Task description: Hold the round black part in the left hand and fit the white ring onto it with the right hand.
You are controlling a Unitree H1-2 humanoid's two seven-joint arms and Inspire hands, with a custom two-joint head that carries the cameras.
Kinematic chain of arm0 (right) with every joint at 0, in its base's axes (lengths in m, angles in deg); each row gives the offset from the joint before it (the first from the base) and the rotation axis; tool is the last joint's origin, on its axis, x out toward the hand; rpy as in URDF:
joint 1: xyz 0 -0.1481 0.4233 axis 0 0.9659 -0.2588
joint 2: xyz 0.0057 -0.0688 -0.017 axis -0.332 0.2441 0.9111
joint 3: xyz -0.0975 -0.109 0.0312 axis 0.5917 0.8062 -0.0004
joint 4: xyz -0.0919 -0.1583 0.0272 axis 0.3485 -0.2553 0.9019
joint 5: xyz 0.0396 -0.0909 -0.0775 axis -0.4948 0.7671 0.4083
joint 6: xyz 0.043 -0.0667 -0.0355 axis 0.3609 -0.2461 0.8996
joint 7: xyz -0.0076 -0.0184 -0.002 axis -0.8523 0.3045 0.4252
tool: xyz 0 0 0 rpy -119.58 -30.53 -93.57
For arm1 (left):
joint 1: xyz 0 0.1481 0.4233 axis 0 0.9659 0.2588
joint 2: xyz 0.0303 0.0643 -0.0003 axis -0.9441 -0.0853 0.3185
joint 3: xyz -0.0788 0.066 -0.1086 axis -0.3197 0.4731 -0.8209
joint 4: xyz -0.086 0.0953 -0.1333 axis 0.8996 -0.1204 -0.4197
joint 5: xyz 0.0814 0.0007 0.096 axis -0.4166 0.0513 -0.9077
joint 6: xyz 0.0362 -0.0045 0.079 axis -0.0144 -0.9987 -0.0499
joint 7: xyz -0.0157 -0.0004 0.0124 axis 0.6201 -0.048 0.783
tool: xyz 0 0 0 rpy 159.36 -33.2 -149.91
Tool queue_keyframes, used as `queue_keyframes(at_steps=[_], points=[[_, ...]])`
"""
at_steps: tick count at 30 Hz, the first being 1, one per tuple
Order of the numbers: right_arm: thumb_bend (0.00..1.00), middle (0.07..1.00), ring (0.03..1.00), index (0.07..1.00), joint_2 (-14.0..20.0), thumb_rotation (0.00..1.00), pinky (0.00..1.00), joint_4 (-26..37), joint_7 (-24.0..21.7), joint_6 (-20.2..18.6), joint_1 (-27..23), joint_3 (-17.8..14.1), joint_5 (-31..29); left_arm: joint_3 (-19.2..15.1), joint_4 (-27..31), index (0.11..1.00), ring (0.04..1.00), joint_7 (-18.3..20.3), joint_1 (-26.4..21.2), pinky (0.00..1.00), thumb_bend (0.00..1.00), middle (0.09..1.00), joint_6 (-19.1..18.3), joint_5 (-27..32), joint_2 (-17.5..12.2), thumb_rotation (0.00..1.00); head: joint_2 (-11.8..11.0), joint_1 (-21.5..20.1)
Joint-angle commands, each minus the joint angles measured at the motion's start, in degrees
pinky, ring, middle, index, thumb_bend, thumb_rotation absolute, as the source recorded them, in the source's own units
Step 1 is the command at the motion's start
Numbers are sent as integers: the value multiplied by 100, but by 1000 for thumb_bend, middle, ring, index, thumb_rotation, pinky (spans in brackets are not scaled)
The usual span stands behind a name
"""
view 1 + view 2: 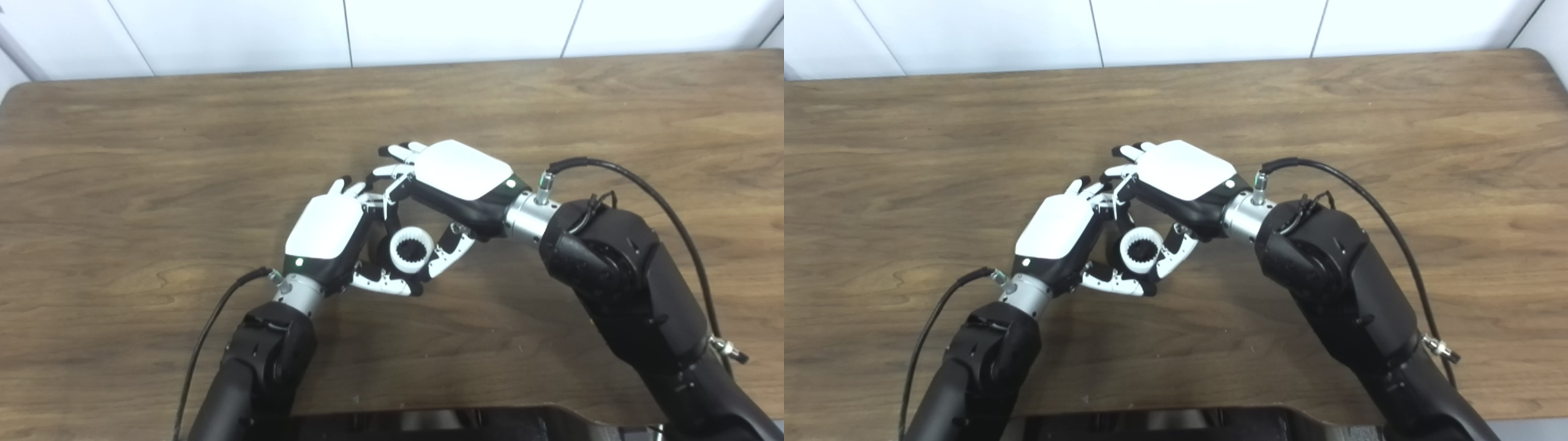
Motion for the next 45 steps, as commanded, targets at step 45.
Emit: queue_keyframes(at_steps=[45], points=[[522, 891, 990, 486, -214, 136, 1000, -184, 374, 100, -202, -36, 2, 103, 95, 486, 928, -58, -80, 1000, 523, 805, 27, -70, -12, 56, -2, 31]])
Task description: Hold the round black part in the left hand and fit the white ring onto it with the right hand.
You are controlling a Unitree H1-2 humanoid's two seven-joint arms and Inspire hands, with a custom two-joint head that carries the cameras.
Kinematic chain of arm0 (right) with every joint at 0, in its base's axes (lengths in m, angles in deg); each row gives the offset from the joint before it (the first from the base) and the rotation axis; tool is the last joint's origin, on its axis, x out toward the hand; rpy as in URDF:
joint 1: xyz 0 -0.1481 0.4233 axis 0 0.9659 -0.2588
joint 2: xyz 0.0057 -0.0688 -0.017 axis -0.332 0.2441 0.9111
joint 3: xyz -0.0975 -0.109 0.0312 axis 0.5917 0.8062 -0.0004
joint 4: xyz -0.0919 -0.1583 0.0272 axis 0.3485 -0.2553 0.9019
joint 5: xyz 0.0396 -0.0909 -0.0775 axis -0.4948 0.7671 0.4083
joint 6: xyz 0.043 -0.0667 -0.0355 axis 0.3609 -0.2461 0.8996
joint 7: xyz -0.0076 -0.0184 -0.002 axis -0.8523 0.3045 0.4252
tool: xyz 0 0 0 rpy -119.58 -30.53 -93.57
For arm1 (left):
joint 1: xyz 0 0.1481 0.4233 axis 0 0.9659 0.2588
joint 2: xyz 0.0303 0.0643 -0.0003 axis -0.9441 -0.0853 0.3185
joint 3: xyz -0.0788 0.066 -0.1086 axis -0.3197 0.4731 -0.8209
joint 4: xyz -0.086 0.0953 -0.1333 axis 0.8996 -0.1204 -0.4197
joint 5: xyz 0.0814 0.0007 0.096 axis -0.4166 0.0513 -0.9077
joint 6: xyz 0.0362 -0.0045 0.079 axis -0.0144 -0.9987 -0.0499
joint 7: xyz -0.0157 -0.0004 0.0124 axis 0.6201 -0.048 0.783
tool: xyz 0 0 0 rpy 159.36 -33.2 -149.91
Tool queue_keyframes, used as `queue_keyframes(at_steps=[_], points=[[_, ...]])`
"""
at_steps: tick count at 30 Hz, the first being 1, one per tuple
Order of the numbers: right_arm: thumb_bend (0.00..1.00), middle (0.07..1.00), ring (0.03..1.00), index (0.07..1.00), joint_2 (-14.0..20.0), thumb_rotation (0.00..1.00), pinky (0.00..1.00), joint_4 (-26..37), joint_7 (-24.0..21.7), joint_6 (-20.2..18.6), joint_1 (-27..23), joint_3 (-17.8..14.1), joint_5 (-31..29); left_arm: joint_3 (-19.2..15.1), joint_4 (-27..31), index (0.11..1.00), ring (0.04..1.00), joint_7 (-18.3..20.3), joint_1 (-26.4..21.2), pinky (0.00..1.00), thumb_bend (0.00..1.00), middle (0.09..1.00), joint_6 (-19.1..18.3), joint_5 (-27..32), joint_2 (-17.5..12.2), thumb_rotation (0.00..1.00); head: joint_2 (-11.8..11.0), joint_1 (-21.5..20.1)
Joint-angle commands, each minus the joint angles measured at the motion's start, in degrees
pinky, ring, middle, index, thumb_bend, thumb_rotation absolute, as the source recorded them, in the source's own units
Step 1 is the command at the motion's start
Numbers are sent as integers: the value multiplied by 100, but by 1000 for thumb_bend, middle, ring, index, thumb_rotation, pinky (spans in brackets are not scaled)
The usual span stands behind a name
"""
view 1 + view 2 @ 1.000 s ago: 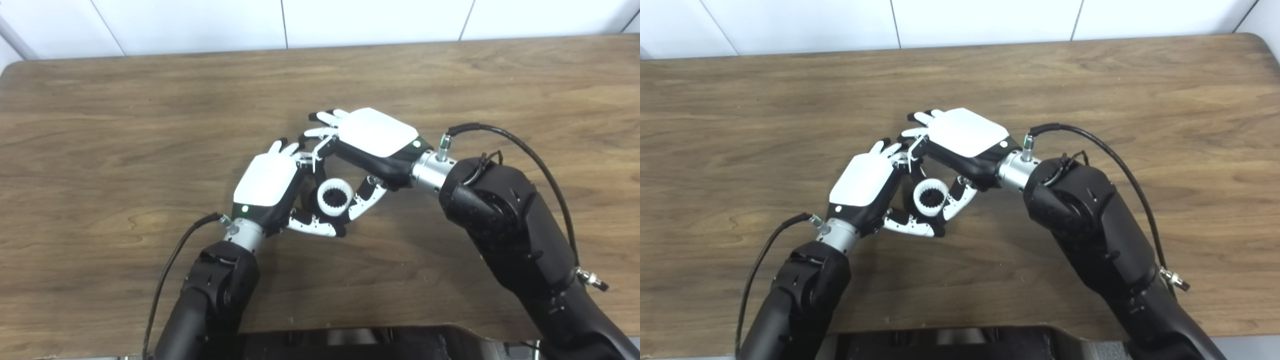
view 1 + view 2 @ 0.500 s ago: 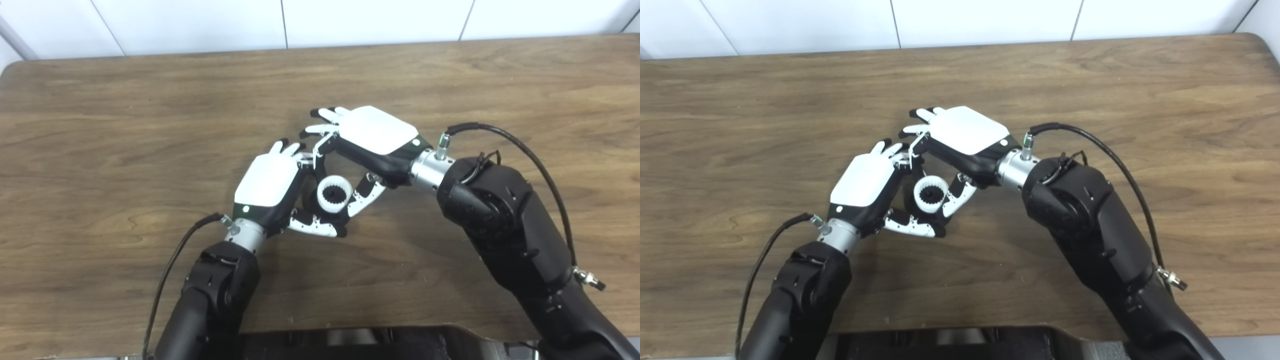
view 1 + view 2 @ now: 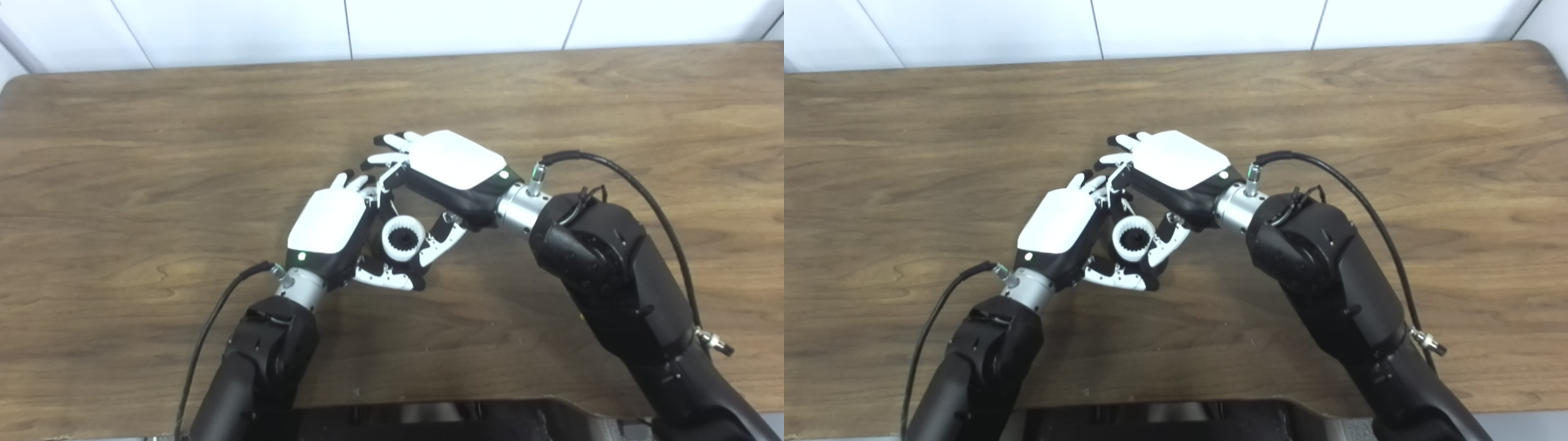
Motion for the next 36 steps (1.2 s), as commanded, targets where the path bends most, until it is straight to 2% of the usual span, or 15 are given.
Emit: queue_keyframes(at_steps=[1, 36], points=[[522, 891, 989, 486, -15, 137, 1000, 49, 145, 93, -214, -37, -32, 28, 84, 486, 929, -42, -80, 1000, 523, 805, 48, -51, -8, 56, 7, 5], [522, 887, 989, 487, 137, 136, 1000, -140, 256, 240, -243, -94, 14, 22, 54, 487, 927, -72, -106, 1000, 523, 811, 4, -66, 52, 54, -16, -55]])
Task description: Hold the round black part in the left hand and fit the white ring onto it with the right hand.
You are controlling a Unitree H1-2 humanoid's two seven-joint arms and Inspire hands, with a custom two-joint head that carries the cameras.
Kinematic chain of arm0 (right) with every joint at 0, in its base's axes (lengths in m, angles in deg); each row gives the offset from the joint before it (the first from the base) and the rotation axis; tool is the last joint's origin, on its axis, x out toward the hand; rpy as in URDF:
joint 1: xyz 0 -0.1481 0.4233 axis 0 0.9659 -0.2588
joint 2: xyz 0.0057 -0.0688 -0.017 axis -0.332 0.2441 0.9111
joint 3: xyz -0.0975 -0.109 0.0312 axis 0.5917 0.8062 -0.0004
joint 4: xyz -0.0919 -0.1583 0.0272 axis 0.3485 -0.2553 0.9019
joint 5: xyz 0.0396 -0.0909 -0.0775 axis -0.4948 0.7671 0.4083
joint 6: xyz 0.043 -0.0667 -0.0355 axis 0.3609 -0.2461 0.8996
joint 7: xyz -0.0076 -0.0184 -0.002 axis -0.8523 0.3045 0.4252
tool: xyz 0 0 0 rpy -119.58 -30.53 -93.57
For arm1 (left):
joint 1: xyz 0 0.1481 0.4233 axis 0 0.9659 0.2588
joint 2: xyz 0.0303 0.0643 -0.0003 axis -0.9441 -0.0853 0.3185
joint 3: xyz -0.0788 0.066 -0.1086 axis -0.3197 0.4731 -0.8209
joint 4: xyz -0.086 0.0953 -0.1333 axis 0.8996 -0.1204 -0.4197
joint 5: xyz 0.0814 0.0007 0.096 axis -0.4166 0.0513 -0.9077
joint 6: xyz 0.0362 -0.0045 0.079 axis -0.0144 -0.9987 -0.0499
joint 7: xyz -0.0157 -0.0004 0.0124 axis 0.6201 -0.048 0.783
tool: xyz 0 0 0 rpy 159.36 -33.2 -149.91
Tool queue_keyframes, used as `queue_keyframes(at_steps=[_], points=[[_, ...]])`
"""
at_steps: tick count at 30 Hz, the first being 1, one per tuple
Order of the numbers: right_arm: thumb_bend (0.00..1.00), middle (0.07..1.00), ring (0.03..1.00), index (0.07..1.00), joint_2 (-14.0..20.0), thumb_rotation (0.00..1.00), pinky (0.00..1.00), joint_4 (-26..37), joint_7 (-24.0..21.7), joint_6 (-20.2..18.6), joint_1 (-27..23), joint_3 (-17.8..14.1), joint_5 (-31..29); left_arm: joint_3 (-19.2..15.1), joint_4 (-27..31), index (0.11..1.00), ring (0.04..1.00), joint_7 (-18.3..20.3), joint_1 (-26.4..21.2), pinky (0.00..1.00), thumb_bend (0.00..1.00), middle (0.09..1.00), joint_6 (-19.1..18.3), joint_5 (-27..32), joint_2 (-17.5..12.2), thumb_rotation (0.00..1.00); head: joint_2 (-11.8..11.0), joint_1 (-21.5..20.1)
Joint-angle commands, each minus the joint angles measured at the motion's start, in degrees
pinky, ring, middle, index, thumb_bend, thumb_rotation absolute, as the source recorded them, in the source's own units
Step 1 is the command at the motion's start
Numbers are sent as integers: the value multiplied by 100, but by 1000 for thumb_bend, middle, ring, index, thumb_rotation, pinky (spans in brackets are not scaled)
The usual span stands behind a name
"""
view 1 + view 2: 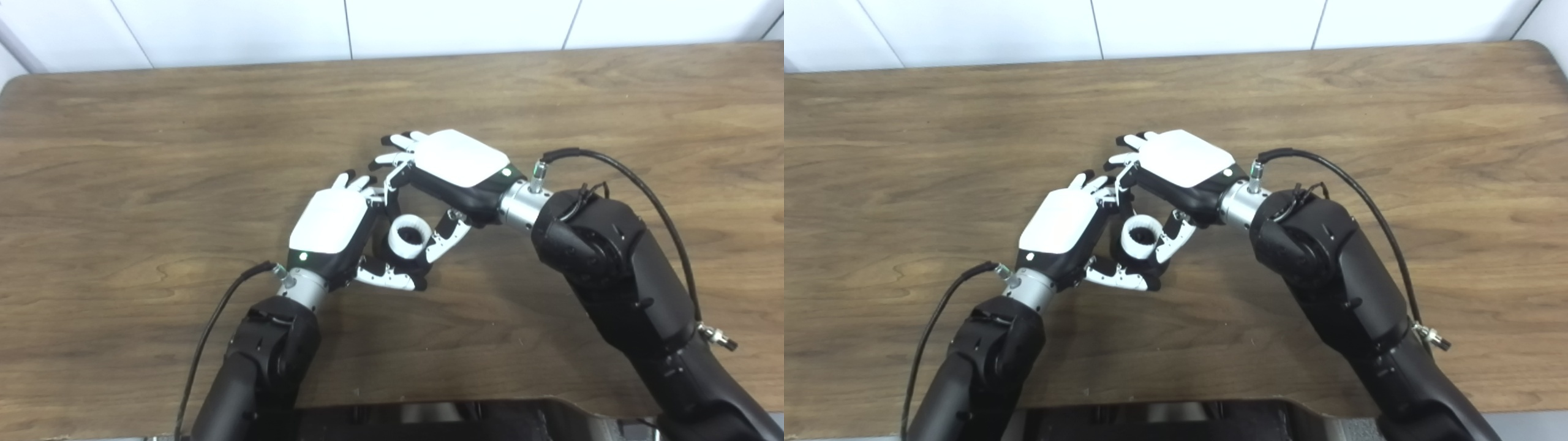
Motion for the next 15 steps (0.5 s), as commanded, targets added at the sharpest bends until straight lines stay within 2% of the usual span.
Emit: queue_keyframes(at_steps=[1, 15], points=[[522, 887, 989, 487, 13, 137, 1000, 74, 156, 90, -197, -69, -46, 9, 54, 487, 927, -72, -108, 1000, 523, 811, 13, -58, 29, 54, 4, 7], [524, 909, 996, 493, 55, 153, 1000, 111, 58, 113, -213, -11, 59, 17, 61, 486, 927, -82, -110, 1000, 523, 809, 19, -85, 25, 54, -13, 8]])
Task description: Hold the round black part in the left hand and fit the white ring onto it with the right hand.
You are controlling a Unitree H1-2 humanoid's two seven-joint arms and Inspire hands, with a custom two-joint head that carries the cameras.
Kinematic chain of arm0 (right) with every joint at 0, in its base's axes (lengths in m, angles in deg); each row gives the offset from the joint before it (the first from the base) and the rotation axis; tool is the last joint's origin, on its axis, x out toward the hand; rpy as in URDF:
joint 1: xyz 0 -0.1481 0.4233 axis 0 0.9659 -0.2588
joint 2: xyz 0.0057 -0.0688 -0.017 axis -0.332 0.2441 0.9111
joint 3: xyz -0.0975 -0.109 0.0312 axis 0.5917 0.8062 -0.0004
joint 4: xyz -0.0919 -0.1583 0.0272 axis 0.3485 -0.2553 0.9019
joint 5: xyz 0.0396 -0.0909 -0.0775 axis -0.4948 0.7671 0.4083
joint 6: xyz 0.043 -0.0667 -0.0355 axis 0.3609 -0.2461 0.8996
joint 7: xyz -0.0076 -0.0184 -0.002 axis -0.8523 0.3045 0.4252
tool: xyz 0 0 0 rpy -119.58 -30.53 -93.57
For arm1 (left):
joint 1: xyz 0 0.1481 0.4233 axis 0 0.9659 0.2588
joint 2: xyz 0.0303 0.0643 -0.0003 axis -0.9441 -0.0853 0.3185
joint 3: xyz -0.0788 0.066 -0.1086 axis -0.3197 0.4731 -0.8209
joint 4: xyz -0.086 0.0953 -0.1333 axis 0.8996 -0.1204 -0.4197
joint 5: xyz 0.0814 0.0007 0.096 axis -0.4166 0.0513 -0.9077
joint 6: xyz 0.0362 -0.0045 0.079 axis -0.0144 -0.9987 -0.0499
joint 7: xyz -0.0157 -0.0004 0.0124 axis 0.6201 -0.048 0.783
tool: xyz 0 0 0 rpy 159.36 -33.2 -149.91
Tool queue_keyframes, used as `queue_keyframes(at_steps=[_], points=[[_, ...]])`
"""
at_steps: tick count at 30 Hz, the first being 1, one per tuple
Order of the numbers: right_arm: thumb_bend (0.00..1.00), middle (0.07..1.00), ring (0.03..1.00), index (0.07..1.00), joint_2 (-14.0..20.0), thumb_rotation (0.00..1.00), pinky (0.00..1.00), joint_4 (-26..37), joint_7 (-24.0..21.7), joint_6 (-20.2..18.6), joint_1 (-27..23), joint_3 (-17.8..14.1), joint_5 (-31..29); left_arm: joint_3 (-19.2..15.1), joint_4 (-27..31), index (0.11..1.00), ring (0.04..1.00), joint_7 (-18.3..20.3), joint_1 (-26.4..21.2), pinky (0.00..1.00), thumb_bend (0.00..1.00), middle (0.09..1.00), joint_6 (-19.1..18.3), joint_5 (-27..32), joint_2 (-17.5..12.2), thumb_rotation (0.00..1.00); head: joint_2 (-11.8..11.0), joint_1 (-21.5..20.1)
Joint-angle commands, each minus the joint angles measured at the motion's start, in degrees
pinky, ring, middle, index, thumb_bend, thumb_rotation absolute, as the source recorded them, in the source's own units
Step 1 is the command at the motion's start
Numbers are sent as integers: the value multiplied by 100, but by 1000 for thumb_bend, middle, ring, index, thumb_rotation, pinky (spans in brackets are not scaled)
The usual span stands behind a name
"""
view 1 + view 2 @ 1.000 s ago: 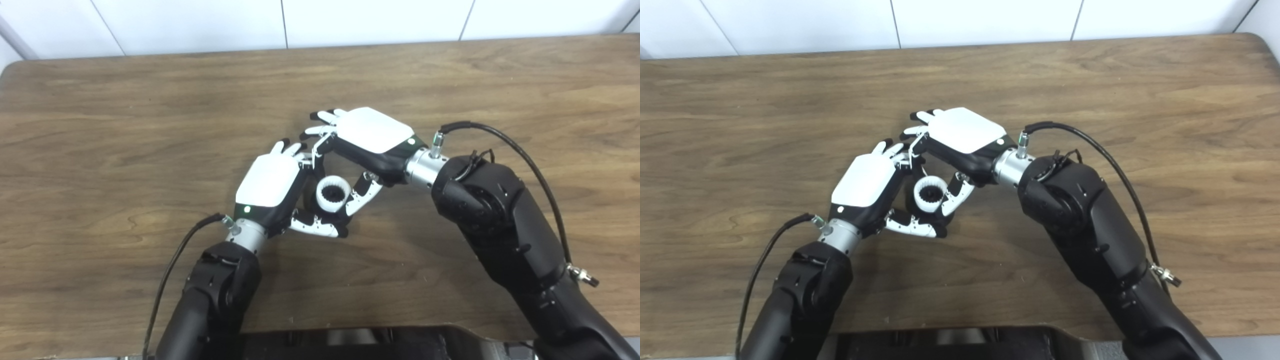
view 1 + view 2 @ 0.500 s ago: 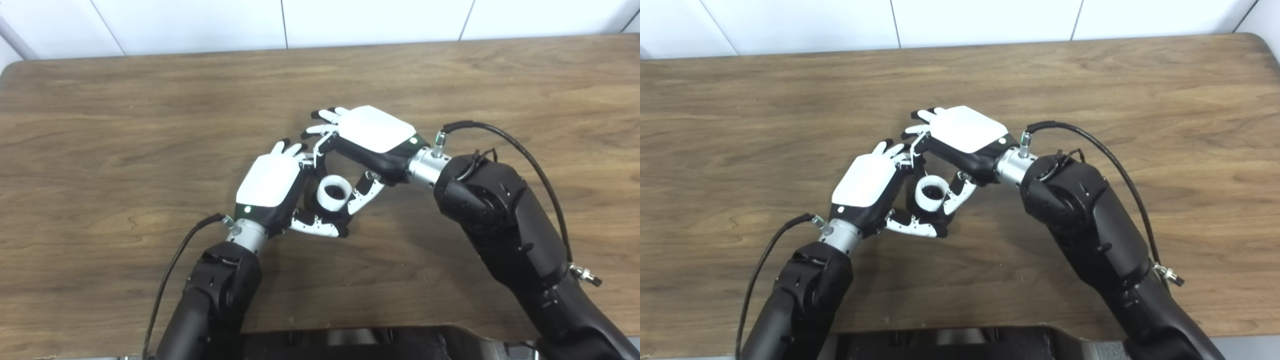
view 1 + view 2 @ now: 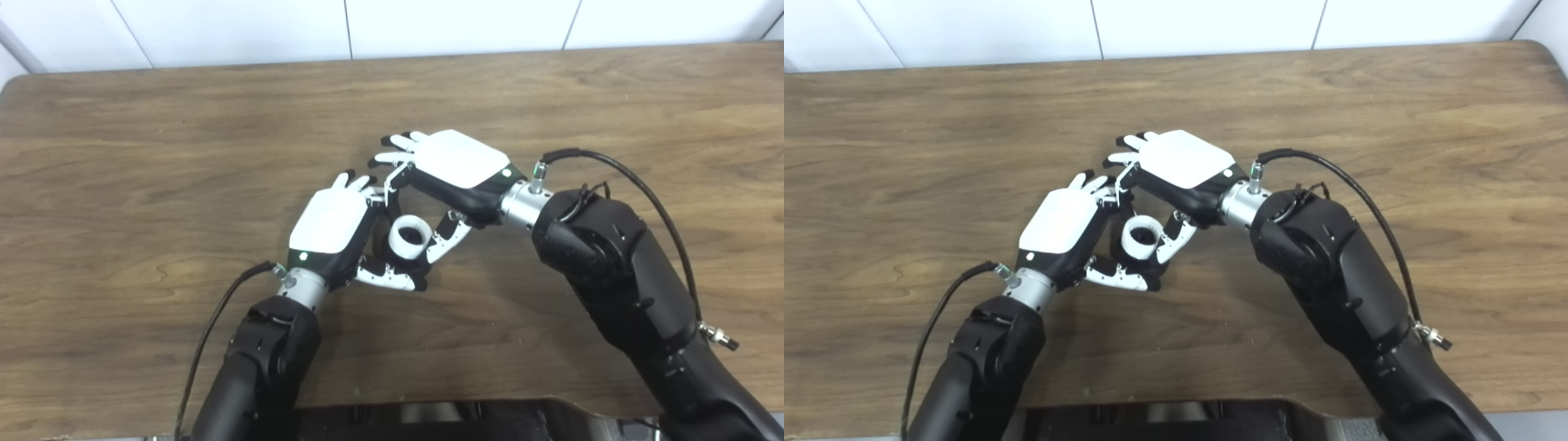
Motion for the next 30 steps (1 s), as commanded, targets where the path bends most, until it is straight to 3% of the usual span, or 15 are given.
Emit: queue_keyframes(at_steps=[1, 2, 5, 20, 30], points=[[725, 907, 995, 552, 32, 198, 1000, 119, 61, 76, -208, -30, 20, 21, 67, 486, 928, -68, -107, 1000, 524, 810, 17, -91, 21, 54, 14, 17], [852, 909, 997, 592, 35, 231, 1000, 126, 59, 78, -205, -29, 20, 24, 68, 486, 929, -67, -105, 1000, 524, 810, 16, -102, 23, 55, 14, 17], [939, 910, 1000, 621, 38, 255, 1000, 132, 56, 74, -195, -32, 21, 25, 66, 486, 930, -72, -101, 1000, 524, 811, 17, -109, 25, 55, 14, 17], [989, 935, 1000, 675, 4, 281, 1000, 196, -92, -53, -199, -74, 1, 29, 34, 486, 924, -107, -105, 1000, 524, 806, 24, -131, 36, 56, 3, 6], [1000, 934, 1000, 660, 26, 286, 1000, 311, -113, -120, -266, -241, -83, 16, 28, 486, 923, -100, -96, 1000, 523, 806, 15, -132, 27, 55, -44, -37]])
